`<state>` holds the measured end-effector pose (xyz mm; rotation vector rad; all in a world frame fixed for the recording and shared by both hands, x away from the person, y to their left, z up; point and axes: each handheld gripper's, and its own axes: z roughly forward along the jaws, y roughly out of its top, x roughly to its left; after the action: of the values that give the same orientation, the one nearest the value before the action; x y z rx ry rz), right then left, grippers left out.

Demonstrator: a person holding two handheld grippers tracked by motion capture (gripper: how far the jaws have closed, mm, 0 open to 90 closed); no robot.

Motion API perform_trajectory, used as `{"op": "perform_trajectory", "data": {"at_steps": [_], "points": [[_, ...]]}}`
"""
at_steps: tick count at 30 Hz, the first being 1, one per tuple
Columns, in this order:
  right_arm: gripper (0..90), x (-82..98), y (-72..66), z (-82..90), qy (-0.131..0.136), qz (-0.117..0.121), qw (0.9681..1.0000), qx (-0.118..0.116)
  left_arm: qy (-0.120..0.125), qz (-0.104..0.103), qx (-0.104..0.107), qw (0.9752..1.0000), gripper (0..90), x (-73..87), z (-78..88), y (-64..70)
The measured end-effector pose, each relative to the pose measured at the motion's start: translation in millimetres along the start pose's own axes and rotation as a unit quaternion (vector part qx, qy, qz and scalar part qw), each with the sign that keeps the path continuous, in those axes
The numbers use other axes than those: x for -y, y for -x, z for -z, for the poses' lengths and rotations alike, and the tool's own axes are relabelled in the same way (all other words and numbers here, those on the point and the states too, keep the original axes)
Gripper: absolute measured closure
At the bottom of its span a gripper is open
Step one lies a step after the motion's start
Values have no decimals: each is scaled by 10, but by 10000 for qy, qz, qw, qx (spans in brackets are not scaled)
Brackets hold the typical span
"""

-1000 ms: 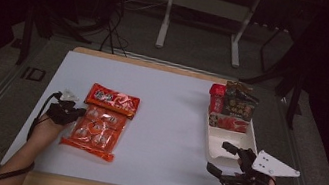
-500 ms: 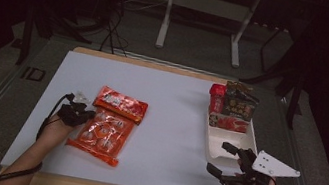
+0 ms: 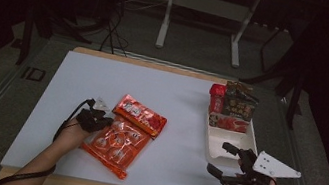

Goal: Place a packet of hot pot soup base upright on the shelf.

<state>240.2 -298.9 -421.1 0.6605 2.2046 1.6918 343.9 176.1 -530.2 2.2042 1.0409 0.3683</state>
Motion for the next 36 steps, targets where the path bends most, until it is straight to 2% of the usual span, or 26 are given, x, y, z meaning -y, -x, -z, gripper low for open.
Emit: {"op": "perform_trajectory", "data": {"at_steps": [2,7,12,15,19,23,25,29,31,36], "points": [[143,-3,1,-1,17,-8,10000,-9,39,78,69,9999,900,19,30,-23],[144,-12,1,-17,4,-11,10000,-17,-4,-43,106,9999,900,108,144,-2],[144,-15,-7,-23,-5,6,10000,-27,36,-41,201,9998,900,205,292,28],[148,-17,-9,-17,-11,35,10000,25,-1,-32,286,9996,900,262,345,56],[148,-15,-4,-10,-3,32,10000,56,-120,-77,277,9995,900,331,387,94],[148,-14,-7,-12,-2,29,10000,51,-218,-37,282,9994,900,405,393,81],[148,-10,-7,-21,-20,48,10000,52,-154,69,349,9992,900,437,394,71],[147,-3,-4,-43,-48,31,10000,29,-131,61,376,9992,900,440,384,104],[147,-5,-7,-47,-46,31,10000,13,-110,75,433,9990,900,438,374,141],[148,-10,-8,-42,-41,36,10000,21,-153,-48,615,9980,900,394,337,303]]}}
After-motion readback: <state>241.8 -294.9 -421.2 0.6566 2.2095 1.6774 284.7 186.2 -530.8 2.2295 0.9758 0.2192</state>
